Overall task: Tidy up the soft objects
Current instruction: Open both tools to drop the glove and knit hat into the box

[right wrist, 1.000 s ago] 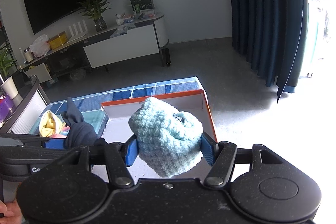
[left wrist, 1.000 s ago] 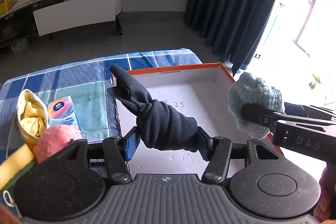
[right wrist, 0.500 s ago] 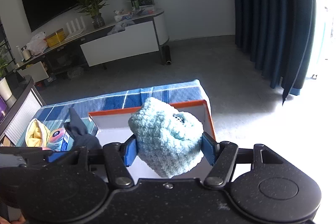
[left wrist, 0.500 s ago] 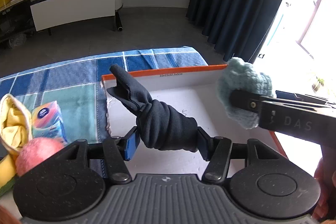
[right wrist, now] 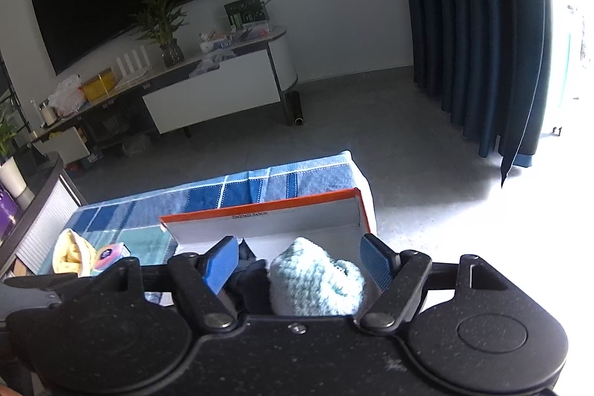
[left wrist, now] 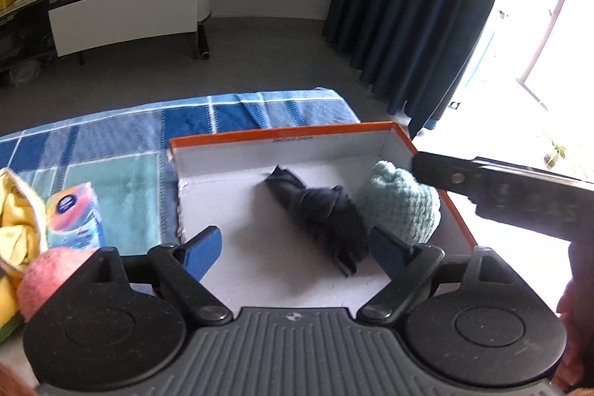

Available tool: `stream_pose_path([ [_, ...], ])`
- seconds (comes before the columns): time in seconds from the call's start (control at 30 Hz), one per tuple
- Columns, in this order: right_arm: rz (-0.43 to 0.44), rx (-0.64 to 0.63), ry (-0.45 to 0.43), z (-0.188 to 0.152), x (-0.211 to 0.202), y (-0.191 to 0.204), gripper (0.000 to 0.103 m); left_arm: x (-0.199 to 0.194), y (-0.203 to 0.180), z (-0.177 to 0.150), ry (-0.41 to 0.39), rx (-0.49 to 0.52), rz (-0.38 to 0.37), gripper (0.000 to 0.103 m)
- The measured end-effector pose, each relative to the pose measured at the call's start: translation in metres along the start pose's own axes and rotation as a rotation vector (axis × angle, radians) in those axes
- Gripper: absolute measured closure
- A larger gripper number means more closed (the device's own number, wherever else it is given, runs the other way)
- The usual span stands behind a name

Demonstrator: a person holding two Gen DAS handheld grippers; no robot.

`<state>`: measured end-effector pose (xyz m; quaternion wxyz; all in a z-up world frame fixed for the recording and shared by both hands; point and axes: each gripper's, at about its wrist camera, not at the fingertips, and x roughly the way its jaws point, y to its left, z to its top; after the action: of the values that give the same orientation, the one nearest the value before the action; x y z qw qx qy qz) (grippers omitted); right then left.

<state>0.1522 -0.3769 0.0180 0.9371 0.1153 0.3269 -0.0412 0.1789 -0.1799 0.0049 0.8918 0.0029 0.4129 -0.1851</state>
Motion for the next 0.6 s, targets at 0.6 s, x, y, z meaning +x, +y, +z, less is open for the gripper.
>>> stream_pose_path([
  [0.6, -0.019, -0.046, -0.016, -0.030, -0.051, 0.044, 0.016, -0.062, 0.020, -0.022, -0.003, -0.043, 0.157, 0.000],
])
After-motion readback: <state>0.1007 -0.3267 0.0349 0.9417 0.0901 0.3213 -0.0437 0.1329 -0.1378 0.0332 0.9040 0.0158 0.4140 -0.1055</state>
